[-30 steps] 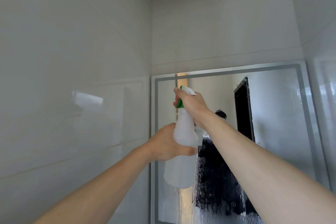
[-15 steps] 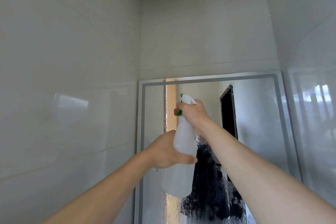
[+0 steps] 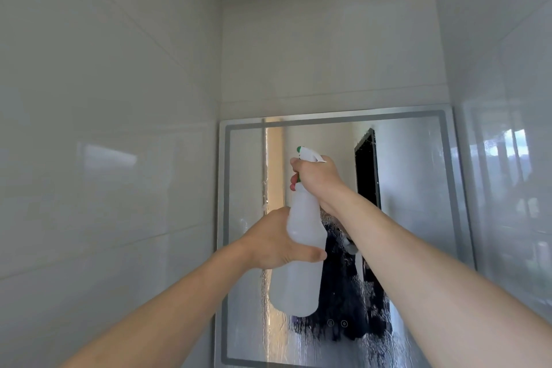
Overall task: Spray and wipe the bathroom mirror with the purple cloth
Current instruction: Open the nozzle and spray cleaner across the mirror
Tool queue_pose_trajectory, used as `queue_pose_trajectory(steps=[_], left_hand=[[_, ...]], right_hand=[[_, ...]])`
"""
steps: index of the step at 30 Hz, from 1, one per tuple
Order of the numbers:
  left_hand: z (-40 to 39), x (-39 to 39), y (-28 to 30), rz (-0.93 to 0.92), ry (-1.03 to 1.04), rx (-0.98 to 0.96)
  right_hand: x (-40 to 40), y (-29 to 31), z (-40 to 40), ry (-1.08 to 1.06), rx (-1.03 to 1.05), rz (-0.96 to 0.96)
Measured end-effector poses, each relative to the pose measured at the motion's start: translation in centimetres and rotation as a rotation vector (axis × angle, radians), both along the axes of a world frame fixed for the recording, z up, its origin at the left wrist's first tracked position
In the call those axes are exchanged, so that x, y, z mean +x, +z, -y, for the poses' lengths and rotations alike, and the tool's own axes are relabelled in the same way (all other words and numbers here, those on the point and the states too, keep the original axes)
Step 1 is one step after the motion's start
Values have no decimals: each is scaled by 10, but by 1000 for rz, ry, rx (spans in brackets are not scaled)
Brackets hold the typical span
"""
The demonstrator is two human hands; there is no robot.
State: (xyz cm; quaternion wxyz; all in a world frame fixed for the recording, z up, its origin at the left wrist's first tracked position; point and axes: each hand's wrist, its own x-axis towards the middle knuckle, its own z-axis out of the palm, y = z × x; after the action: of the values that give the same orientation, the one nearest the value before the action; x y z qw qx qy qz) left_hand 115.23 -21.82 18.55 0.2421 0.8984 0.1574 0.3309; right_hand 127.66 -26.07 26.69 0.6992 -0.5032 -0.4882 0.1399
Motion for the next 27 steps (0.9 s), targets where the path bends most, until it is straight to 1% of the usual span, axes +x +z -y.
queue_pose_trajectory(steps=[4,8,11,17,23,27], left_hand=[[3,4,4,-3,12,12],[10,12,4,-18,5,28],[16,19,4,-21,9,51],[34,33,6,-52,-2,80],[49,54,14,-61,9,105],[57,72,16,-73,22,130]], right_hand=[[7,1,4,-13,20,45],[16,2,8,-17,38,38],[23,1,15,-18,71,-4],[40,-2,34,-52,96,-166],[64,0,52,-154,189,-196],[82,-2,68,-193,206,-216]])
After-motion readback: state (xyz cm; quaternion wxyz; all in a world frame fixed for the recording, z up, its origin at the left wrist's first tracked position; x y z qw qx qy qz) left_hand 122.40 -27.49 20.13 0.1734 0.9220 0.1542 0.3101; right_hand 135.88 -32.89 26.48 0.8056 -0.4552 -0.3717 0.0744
